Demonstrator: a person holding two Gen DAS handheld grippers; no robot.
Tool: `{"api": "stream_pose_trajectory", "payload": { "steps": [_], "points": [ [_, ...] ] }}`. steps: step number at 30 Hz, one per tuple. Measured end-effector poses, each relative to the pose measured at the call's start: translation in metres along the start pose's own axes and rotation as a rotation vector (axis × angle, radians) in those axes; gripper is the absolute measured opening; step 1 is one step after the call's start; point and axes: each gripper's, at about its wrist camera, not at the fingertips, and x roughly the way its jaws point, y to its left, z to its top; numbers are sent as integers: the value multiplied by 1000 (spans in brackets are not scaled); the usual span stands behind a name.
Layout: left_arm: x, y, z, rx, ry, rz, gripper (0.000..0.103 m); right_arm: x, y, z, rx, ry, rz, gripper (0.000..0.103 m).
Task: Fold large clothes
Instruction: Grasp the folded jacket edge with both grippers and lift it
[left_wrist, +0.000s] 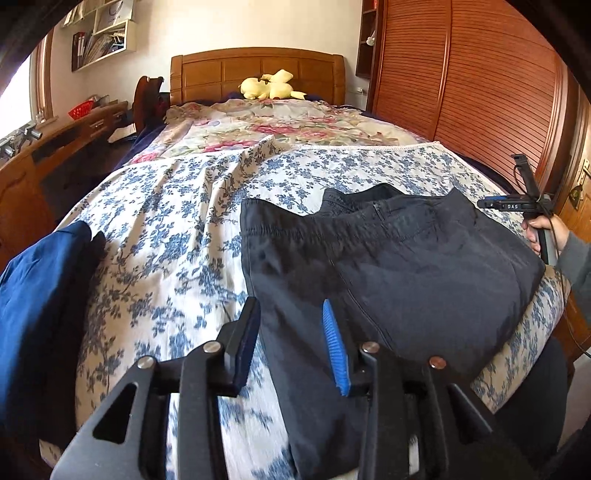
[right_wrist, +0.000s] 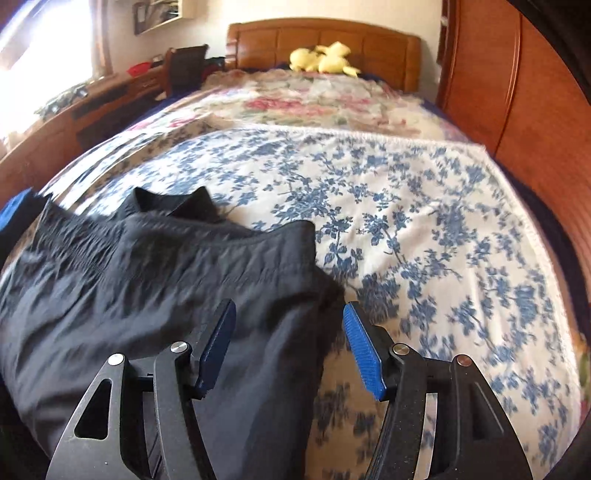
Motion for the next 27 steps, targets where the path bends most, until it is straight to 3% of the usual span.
{"api": "stream_pose_trajectory", "payload": {
  "steps": [9,17,19,24,25,27],
  "points": [
    [75,35,42,-13,75,9,33,56,-9,10,35,100,26,62],
    [137,48,59,-3,127,18,34,70,-7,3,43,119,62,59],
    [145,50,62,-13,131,6,34,69,-5,3,37,115,67,54],
    [163,57,67,-47,147,-34,33,60,9,8,-44,74,52,17],
    [165,57,68,-46,142,-39,33,57,10,9,-52,55,47,16],
    [167,59,72,-46,142,-51,17,50,11,14,-61,17,44,11]
  ]
}}
